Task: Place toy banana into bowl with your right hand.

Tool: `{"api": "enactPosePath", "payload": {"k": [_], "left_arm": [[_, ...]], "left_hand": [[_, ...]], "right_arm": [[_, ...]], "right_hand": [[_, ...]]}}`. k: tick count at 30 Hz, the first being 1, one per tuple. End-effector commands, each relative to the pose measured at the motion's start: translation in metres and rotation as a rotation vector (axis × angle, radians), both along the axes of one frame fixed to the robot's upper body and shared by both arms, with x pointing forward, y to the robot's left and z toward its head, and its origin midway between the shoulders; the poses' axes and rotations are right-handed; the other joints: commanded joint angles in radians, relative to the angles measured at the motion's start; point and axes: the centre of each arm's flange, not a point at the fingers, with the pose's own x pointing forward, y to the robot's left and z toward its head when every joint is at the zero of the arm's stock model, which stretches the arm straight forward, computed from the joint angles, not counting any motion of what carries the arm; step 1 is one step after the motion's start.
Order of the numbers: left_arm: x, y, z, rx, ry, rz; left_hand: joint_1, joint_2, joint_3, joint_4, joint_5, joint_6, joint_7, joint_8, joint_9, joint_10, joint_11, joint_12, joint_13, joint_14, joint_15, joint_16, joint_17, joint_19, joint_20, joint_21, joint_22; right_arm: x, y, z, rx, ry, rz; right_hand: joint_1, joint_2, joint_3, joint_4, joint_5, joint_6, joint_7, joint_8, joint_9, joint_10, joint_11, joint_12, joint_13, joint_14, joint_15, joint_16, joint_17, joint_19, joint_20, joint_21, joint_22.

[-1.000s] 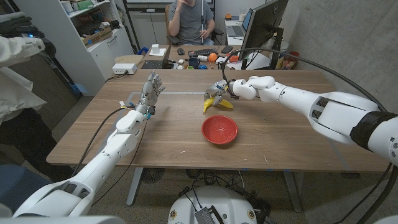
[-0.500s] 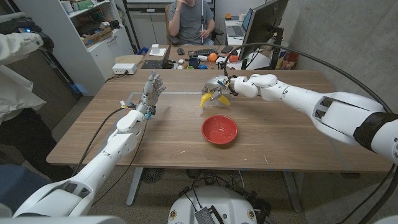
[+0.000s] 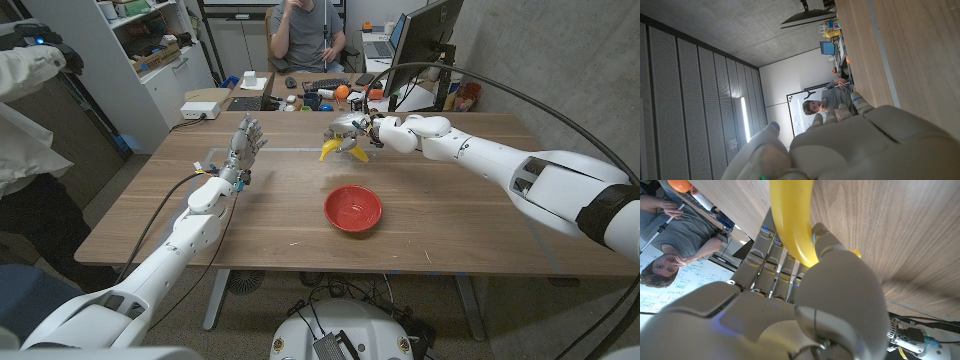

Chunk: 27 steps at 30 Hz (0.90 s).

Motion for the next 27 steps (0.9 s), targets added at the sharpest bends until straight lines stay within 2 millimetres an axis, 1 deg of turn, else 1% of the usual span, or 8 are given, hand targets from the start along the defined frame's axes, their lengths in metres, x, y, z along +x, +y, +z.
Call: {"api": "enactPosePath", "payload": {"k": [1,7,10,19,22,27], "left_arm": [[-0.003,-0.001,0.0,0.002,-0.008,-0.001],[-0.005,-0.002,0.0,0.002,-0.01,-0.001],[-0.005,-0.002,0.0,0.003,-0.012,0.0],[-0.005,-0.003,0.0,0.0,-0.014,-0.002],[-0.005,-0.003,0.0,0.003,-0.014,-0.004],[-0.005,-0.003,0.0,0.0,-0.014,-0.007]], "left_hand": [[-0.008,0.06,-0.006,-0.002,0.004,-0.072,-0.003,0.003,0.003,-0.099,-0.001,0.006,0.004,-0.138,-0.002,0.001,0.005,-0.006,0.003,-0.001,0.004],[-0.008,0.06,-0.007,-0.002,0.004,-0.072,-0.003,0.004,0.003,-0.099,-0.002,0.006,0.004,-0.138,-0.001,0.001,0.005,-0.006,0.003,-0.001,0.004],[-0.008,0.06,-0.007,-0.002,0.004,-0.072,-0.003,0.003,0.003,-0.099,-0.002,0.006,0.004,-0.138,-0.002,0.001,0.005,-0.005,0.002,-0.001,0.004],[-0.007,0.061,-0.008,-0.002,0.004,-0.071,-0.003,0.004,0.003,-0.099,-0.002,0.006,0.004,-0.138,-0.002,0.001,0.005,-0.005,0.002,-0.002,0.005],[-0.007,0.061,-0.008,-0.002,0.005,-0.071,-0.003,0.004,0.003,-0.099,-0.002,0.006,0.004,-0.138,-0.002,0.001,0.005,-0.005,0.002,-0.002,0.005],[-0.007,0.061,-0.008,-0.002,0.005,-0.071,-0.003,0.004,0.003,-0.099,-0.002,0.006,0.004,-0.138,-0.002,0.001,0.005,-0.005,0.002,-0.002,0.005]], "right_arm": [[-0.012,-0.004,0.014,0.054,-0.039,0.02],[-0.017,-0.006,0.019,0.078,-0.053,0.032],[-0.023,-0.007,0.025,0.109,-0.073,0.048],[-0.036,-0.01,0.033,0.169,-0.1,0.079],[-0.04,-0.013,0.038,0.193,-0.108,0.089],[-0.041,-0.02,0.041,0.215,-0.13,0.084]], "right_hand": [[0.127,0.128,0.0,0.007,0.006,0.15,0.017,0.011,0.005,0.085,-0.037,0.012,0.002,0.104,-0.188,0.003,0.006,0.01,-0.027,0.007,0.002],[0.127,0.127,-0.002,0.008,0.006,0.154,0.017,0.013,0.007,0.087,-0.037,0.014,0.001,0.107,-0.187,0.0,0.008,0.013,-0.025,0.014,0.001],[0.128,0.126,-0.002,0.008,0.006,0.154,0.016,0.014,0.007,0.089,-0.037,0.015,0.001,0.108,-0.187,0.0,0.009,0.014,-0.025,0.016,0.0],[0.129,0.125,-0.004,0.008,0.006,0.157,0.016,0.018,0.009,0.09,-0.035,0.017,0.001,0.111,-0.186,-0.005,0.012,0.013,-0.022,0.024,-0.002],[0.129,0.124,-0.004,0.008,0.006,0.159,0.014,0.019,0.009,0.09,-0.034,0.018,0.002,0.112,-0.186,-0.005,0.013,0.012,-0.022,0.025,-0.003],[0.13,0.123,-0.004,0.008,0.006,0.164,0.013,0.022,0.01,0.093,-0.035,0.02,0.002,0.114,-0.187,-0.008,0.014,0.011,-0.019,0.029,-0.004]]}}
